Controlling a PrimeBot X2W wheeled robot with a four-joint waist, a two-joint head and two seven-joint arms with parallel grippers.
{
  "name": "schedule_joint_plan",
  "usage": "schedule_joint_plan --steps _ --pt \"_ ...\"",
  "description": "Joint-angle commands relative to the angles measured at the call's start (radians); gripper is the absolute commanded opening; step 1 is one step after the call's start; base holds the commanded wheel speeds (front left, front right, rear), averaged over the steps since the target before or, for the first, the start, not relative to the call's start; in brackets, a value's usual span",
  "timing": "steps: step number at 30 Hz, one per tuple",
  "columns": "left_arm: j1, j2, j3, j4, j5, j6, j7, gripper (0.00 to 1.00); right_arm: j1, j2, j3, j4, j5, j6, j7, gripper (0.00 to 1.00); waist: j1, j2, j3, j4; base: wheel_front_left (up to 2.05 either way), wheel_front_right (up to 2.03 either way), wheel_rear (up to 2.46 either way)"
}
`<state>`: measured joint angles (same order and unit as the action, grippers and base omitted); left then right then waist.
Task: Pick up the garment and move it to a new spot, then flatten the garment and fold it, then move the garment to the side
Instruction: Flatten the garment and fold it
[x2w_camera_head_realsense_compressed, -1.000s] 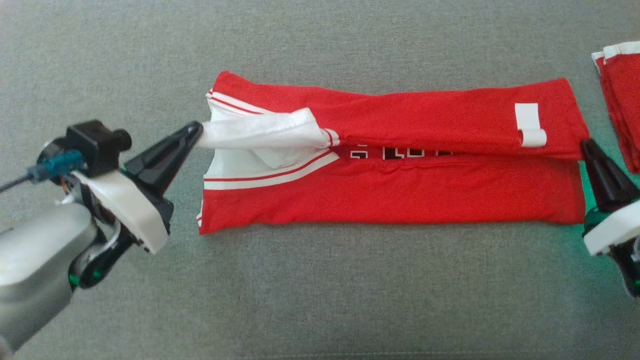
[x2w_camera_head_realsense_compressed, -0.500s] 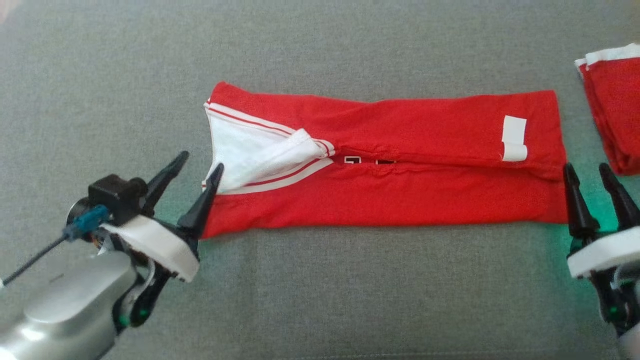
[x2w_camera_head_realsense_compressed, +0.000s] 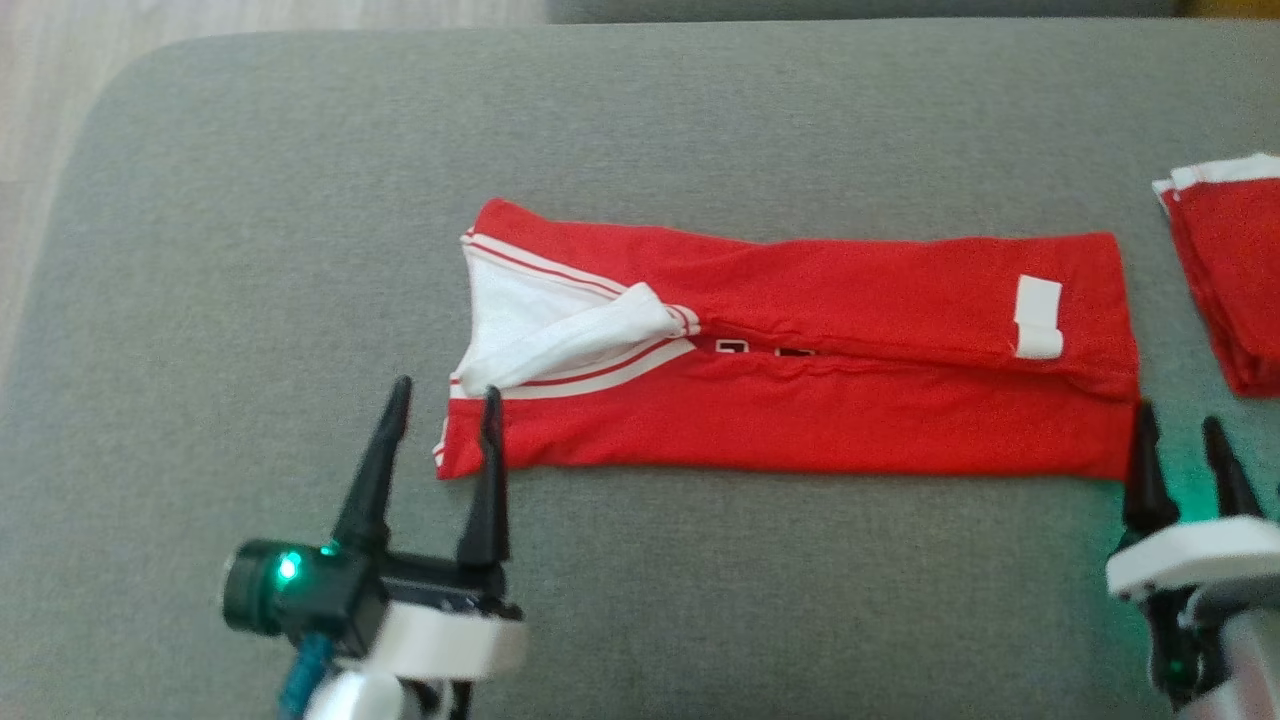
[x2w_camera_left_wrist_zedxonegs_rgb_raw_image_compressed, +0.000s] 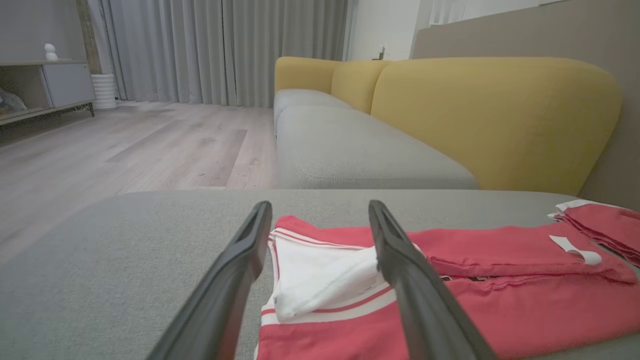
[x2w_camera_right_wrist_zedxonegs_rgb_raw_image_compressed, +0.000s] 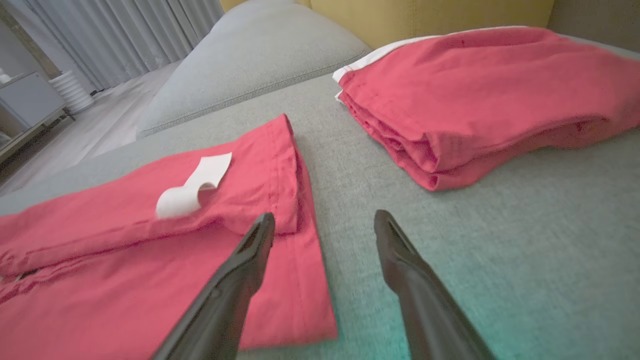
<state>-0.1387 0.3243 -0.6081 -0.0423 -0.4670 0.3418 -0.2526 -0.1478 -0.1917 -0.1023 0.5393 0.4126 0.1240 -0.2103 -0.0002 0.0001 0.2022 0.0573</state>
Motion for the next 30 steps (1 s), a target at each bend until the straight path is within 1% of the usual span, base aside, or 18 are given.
schedule_joint_plan --steps 1,4,7,13,14,15,16,19,22,26,27,30 --pt "-0.012 -0.004 0.053 -0.043 0.028 -0.005 -0.009 1.0 -0.049 -0.008 0.005 -0.015 -0.012 0.007 -0.003 1.0 0.0002 -0.0001 -0.005 0.016 0.0 0.0 0.0" --pt "0.048 -0.062 0.076 -0.068 0.104 -0.021 -0.009 1.0 -0.093 0.001 -0.046 0.036 -0.03 0.007 0.005 1.0 0.0002 -0.0001 -0.006 0.039 0.0 0.0 0.0" --pt "0.086 -0.105 0.099 -0.077 0.154 -0.044 -0.009 1.0 -0.133 0.006 -0.086 0.099 -0.058 0.007 0.021 1.0 0.0002 -0.0001 -0.007 0.057 0.0 0.0 0.0" --pt "0.115 -0.151 0.156 -0.077 0.214 -0.103 -0.009 1.0 -0.177 0.043 -0.132 0.244 -0.117 0.007 0.089 1.0 0.0002 -0.0001 -0.008 0.076 0.0 0.0 0.0" --pt "0.116 -0.157 0.167 -0.079 0.222 -0.111 -0.009 1.0 -0.18 0.052 -0.134 0.262 -0.124 0.007 0.096 0.96 0.0002 -0.0001 -0.009 0.078 0.0 0.0 0.0" --pt "0.117 -0.162 0.177 -0.082 0.231 -0.119 -0.009 1.0 -0.183 0.06 -0.131 0.275 -0.129 0.007 0.096 0.42 0.0002 -0.0001 -0.009 0.079 0.0 0.0 0.0" --pt "0.118 -0.167 0.186 -0.083 0.239 -0.127 -0.009 1.0 -0.185 0.068 -0.125 0.285 -0.132 0.007 0.09 0.0 0.0002 -0.0001 -0.01 0.079 0.0 0.0 0.0" --pt "0.125 -0.18 0.213 -0.085 0.26 -0.146 -0.009 1.0 -0.187 0.078 -0.116 0.299 -0.132 0.007 0.046 0.0 0.0002 -0.0001 -0.015 0.075 0.0 0.0 0.0" --pt "0.138 -0.191 0.235 -0.082 0.275 -0.163 -0.009 1.0 -0.195 0.072 -0.114 0.304 -0.128 0.007 0.008 0.0 0.0002 -0.0001 -0.026 0.066 0.0 0.0 0.0" --pt "0.154 -0.2 0.257 -0.075 0.296 -0.181 -0.009 1.0 -0.213 0.033 -0.126 0.29 -0.117 0.007 -0.021 0.0 0.0002 -0.0001 -0.049 0.052 0.0 0.0 0.0" --pt "0.154 -0.2 0.257 -0.075 0.296 -0.181 -0.009 1.0 -0.213 0.033 -0.126 0.29 -0.117 0.007 -0.021 0.0 0.0002 -0.0001 -0.049 0.052 0.0 0.0 0.0" --pt "0.165 -0.208 0.27 -0.072 0.307 -0.192 -0.009 1.0 -0.226 -0.014 -0.141 0.271 -0.103 0.007 -0.024 0.0 0.0002 -0.0001 -0.066 0.044 0.0 0.0 0.0"
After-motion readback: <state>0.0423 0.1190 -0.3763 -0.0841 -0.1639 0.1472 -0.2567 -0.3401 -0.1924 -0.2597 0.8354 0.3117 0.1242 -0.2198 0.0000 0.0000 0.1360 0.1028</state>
